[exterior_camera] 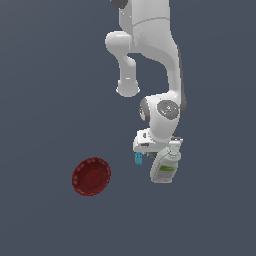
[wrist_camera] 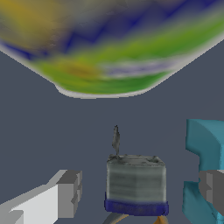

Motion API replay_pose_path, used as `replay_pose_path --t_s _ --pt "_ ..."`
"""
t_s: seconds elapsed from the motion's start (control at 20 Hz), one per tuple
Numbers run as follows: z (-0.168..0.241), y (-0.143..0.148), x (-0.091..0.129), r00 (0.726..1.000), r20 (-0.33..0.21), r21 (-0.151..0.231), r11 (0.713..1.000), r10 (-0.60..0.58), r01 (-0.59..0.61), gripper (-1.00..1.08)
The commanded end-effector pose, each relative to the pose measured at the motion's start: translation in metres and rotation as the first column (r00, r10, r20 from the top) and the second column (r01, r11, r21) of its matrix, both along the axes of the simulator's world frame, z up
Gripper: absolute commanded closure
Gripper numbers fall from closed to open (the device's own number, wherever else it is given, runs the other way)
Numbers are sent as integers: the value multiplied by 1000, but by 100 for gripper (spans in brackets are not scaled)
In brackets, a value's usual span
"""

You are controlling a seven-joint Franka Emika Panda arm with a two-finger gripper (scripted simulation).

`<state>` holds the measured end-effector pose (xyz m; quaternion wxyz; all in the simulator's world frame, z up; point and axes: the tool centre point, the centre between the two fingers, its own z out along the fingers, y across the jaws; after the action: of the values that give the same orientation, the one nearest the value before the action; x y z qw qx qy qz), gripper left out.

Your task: Pick up a designated object from a clutter of objects.

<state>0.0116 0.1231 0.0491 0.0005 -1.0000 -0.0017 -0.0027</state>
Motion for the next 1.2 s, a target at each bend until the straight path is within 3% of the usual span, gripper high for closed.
replay_pose_path --t_s 0.0,0.4,0.45,1.15 --pt "-16 -1 -3 1000 -6 -1 1000 -1 1 -92" --pt "-35 0 -2 1000 -6 -1 1000 -1 1 -92" --pt "-35 0 -2 1000 -6 -1 1000 -1 1 108" --pt "-25 3 1 1000 5 2 1000 2 -2 108"
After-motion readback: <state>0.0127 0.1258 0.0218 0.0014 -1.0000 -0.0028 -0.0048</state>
